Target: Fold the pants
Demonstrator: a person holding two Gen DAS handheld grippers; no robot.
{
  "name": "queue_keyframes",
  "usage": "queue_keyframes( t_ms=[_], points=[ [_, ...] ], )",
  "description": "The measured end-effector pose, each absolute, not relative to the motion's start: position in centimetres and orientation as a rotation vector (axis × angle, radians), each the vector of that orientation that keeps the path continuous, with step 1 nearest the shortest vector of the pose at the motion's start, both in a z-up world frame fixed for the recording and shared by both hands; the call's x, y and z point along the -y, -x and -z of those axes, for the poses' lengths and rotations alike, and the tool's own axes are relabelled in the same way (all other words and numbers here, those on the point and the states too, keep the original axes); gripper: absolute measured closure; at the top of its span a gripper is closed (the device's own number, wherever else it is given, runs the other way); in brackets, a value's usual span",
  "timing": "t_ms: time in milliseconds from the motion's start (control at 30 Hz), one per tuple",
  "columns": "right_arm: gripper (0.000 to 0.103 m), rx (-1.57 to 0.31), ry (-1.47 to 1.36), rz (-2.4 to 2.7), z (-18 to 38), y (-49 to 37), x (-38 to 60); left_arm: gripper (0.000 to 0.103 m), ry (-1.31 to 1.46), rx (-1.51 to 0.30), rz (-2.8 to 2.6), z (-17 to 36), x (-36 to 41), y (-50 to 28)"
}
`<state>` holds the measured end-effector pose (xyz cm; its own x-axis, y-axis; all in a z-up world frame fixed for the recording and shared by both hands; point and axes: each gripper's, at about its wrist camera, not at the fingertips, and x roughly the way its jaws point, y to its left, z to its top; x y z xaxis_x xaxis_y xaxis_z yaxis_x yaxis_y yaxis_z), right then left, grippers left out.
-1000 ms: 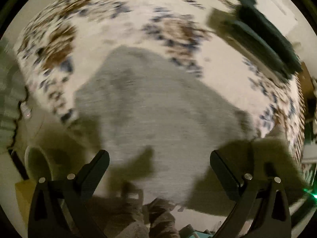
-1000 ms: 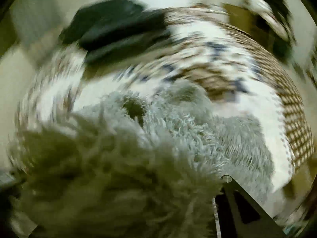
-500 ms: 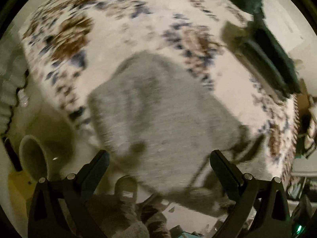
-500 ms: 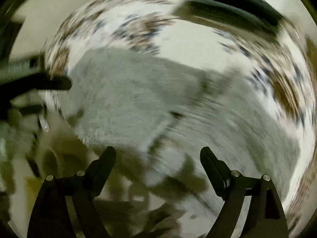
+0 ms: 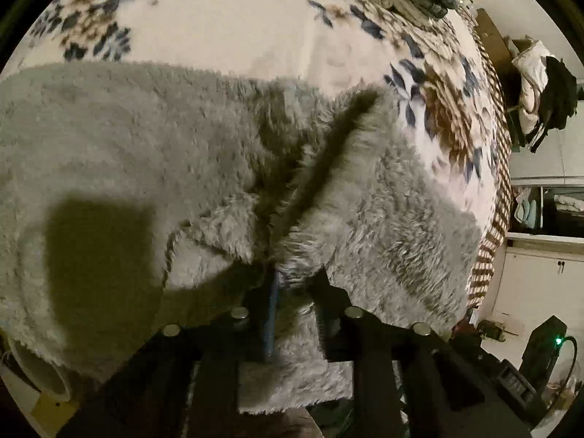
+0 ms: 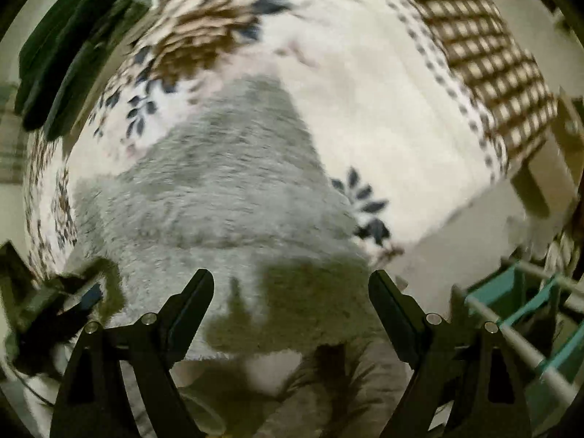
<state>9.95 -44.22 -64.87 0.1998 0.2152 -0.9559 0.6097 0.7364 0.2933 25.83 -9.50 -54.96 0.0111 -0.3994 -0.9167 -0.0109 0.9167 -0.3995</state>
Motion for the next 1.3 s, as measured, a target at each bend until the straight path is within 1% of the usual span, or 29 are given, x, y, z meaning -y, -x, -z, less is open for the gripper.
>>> queue_keyframes(
  t_ms=[33,133,233,333,400,433,500,533,600,700,733,767,867,933,1067,1167,1267,1300],
  points=[
    [0.014,-1.38,-0.764,0.322,65.3,-9.6,44.6,0.094,0.339,-1.505,0.307,54.3,9.1,-25.4],
    [0.014,-1.385,-0.841,0.331,66.3,-7.9,45.1,0.095,0.375,-1.427,0.306,51.9,7.3,-24.0],
    [0.014,-1.388,-0.876,0.342,66.6,-6.4,44.7,0.095,0.429,-1.423,0.277,50.6,5.0,-22.6],
    [0.014,-1.395,-0.888,0.342,67.0,-5.8,45.1,0.095,0.443,-1.447,0.237,50.8,3.6,-21.2],
    [0.014,-1.399,-0.877,0.34,66.9,-6.0,45.3,0.094,0.469,-1.482,0.199,52.1,2.9,-20.5],
    [0.014,-1.4,-0.872,0.336,66.8,-6.3,45.4,0.091,0.496,-1.495,0.19,52.6,2.6,-20.4],
    [0.014,-1.405,-0.848,0.322,66.5,-7.1,45.5,0.088,0.584,-1.532,0.186,53.5,1.9,-20.5],
    [0.014,-1.407,-0.834,0.314,66.2,-7.7,45.6,0.081,0.612,-1.543,0.177,53.5,1.6,-20.6],
    [0.014,-1.399,-0.808,0.282,65.3,-9.1,45.9,0.078,0.643,-1.5,0.157,52.1,0.7,-20.7],
    [0.014,-1.377,-0.746,0.23,63.8,-11.8,46.5,0.062,0.642,-1.416,0.139,49.4,0.0,-21.5],
    [0.014,-1.377,-0.724,0.212,63.5,-12.8,46.6,0.053,0.643,-1.387,0.14,48.8,0.1,-22.2],
    [0.014,-1.379,-0.706,0.194,63.4,-13.8,46.7,0.049,0.642,-1.358,0.155,48.1,0.4,-23.2],
    [0.014,-1.381,-0.618,0.157,63.2,-17.5,46.7,0.049,0.614,-1.328,0.216,47.9,2.2,-26.6],
    [0.015,-1.379,-0.579,0.13,63.1,-19.4,46.4,0.049,0.541,-1.35,0.266,49.0,4.3,-29.3],
    [0.017,-1.351,-0.381,0.008,61.3,-22.9,43.6,0.049,0.436,-1.442,0.326,51.8,7.3,-32.1],
    [0.017,-1.368,-0.089,-0.147,60.3,-24.9,39.3,0.049,0.415,-1.464,0.333,52.6,7.7,-31.5],
    [0.019,-1.396,0.25,-0.293,61.4,-25.6,34.8,0.049,0.437,-1.48,0.326,53.3,7.2,-30.1],
    [0.032,-1.413,0.354,-0.348,62.3,-25.7,33.4,0.049,0.448,-1.49,0.322,53.7,7.1,-29.7]
  ],
)
